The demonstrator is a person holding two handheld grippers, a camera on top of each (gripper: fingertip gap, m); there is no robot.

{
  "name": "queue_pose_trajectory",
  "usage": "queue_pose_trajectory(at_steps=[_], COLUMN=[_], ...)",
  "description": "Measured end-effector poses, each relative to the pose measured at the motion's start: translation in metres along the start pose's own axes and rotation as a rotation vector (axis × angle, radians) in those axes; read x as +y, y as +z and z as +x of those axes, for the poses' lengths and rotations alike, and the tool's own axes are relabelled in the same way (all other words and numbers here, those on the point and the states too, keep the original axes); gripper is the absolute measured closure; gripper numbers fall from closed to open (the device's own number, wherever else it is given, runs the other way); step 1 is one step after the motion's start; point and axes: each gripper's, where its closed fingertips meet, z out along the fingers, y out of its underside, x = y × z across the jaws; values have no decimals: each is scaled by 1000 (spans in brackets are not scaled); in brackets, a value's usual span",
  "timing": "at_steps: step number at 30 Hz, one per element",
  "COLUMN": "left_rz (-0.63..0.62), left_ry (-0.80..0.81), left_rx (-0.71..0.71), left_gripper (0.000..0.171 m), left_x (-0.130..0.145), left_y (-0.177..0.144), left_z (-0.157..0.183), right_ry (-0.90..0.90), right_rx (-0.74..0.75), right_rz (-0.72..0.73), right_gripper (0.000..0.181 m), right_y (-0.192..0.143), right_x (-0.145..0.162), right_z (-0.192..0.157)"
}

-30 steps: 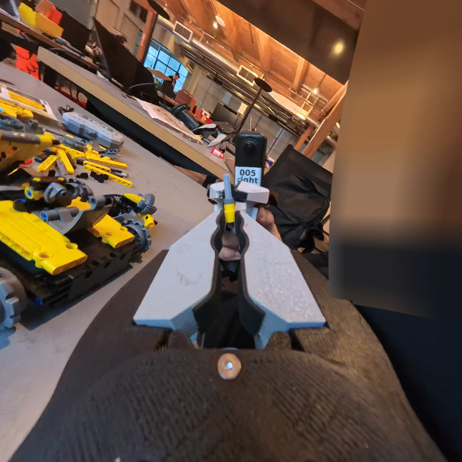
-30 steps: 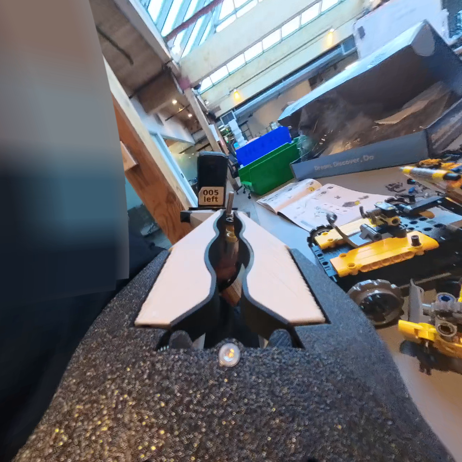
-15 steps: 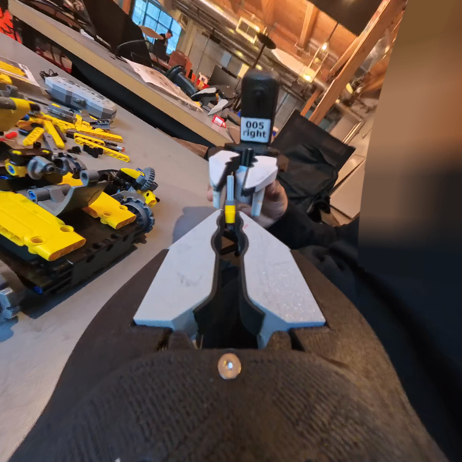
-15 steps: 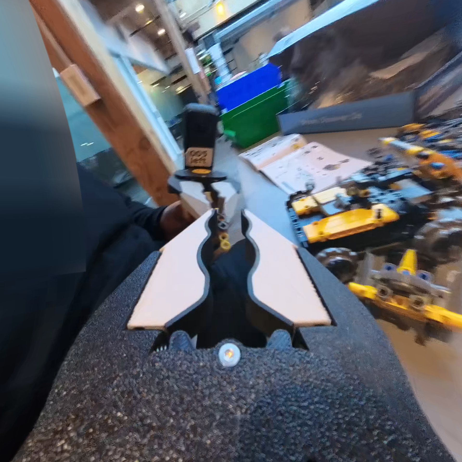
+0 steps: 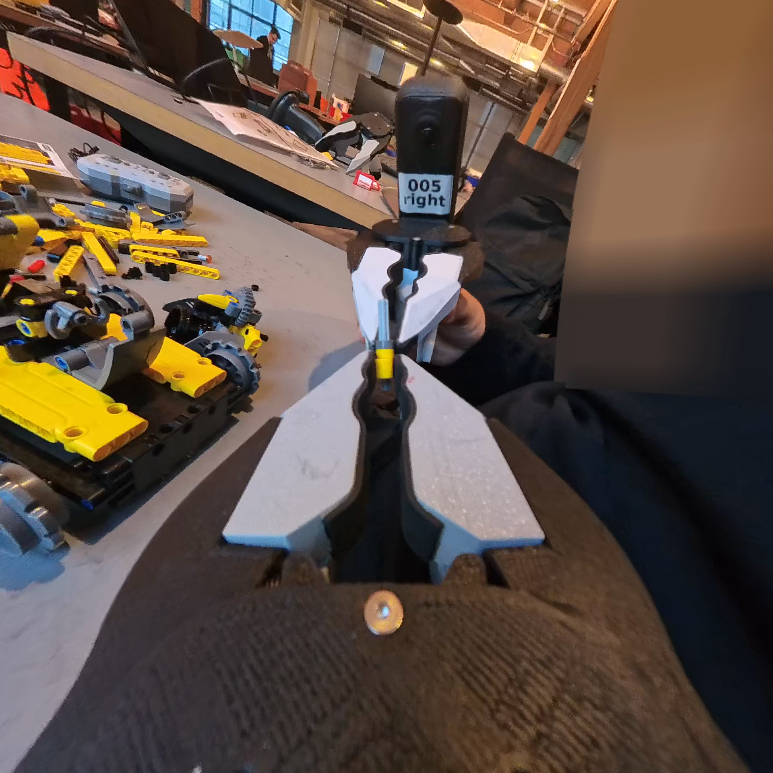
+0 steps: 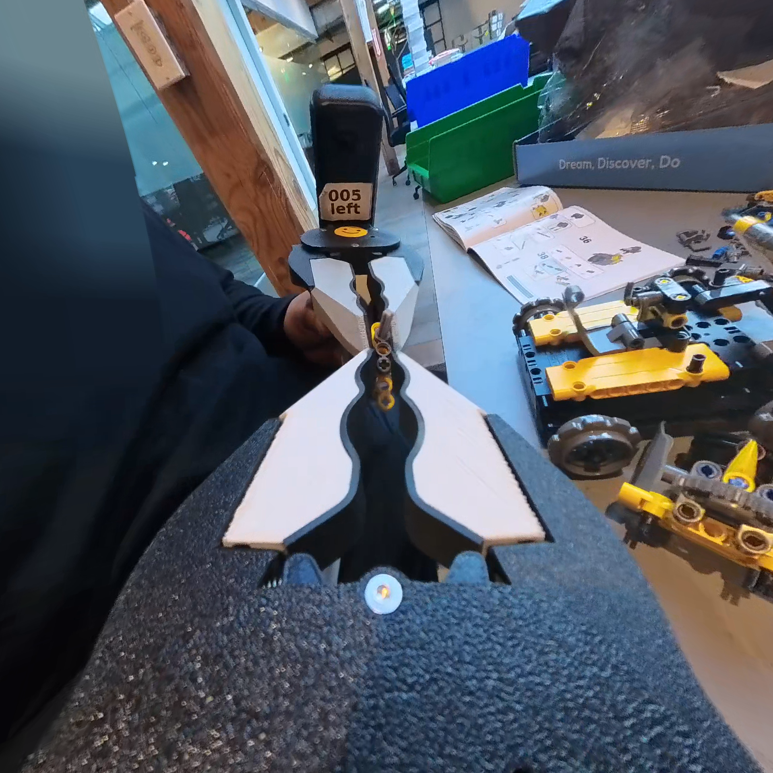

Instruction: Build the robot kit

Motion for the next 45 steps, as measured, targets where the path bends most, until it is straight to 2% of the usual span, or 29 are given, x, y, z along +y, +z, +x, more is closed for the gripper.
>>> queue_pose_trajectory(at_steps=[4, 6, 9, 10, 12, 13, 14, 15, 16, 18, 20, 23, 26, 30, 34, 39, 45], left_rz=[64, 98, 70, 28, 3, 28, 42, 26, -8, -107, -194, -235, -260, -274, -272, -244, -239], left_ry=[-13, -21, -6, -12, -21, -60, -79, -73, -60, -18, 27, 6, -40, -47, -100, -85, -98], left_rx=[-53, -68, -101, -124, -157, -126, -97, -79, -70, -95, -145, -186, -251, -345, -311, -337, -330], left_gripper=[166, 166, 166, 166, 166, 167, 167, 167, 167, 167, 167, 167, 167, 165, 165, 150, 143], left_x=[-16, -22, -17, -9, 5, 3, 1, 1, 4, 14, 27, 35, 43, 52, 57, 55, 56], left_y=[-4, -4, -3, -5, -11, -13, -13, -9, -5, 3, 7, 10, 12, 7, 9, 4, 1], left_z=[-4, -6, -14, -19, -26, -24, -21, -20, -20, -24, -31, -37, -50, -69, -66, -64, -62], right_ry=[-47, -12, 34, 51, 135, 145, 124, 95, 72, 35, -2, -3, -7, -88, -129, -214, -253], right_rx=[106, 104, 131, 172, 215, 209, 202, 167, 128, 141, 175, 200, 199, 309, 389, 577, 651], right_rz=[152, 213, 238, 301, 545, 609, 590, 521, 439, 264, 168, 118, 87, -9, -167, -335, -383], right_gripper=[176, 176, 177, 181, 181, 181, 181, 181, 181, 181, 181, 173, 173, 173, 171, 168, 167], right_y=[1, 0, -1, -10, -66, -90, -100, -95, -84, -59, -44, -38, -38, -38, -29, -33, -33], right_x=[-21, -31, -31, -37, -71, -81, -83, -79, -71, -44, -24, -11, -6, 11, 42, 68, 72], right_z=[5, 6, 14, 21, 40, 44, 43, 35, 26, 22, 23, 27, 26, 37, 48, 73, 81])
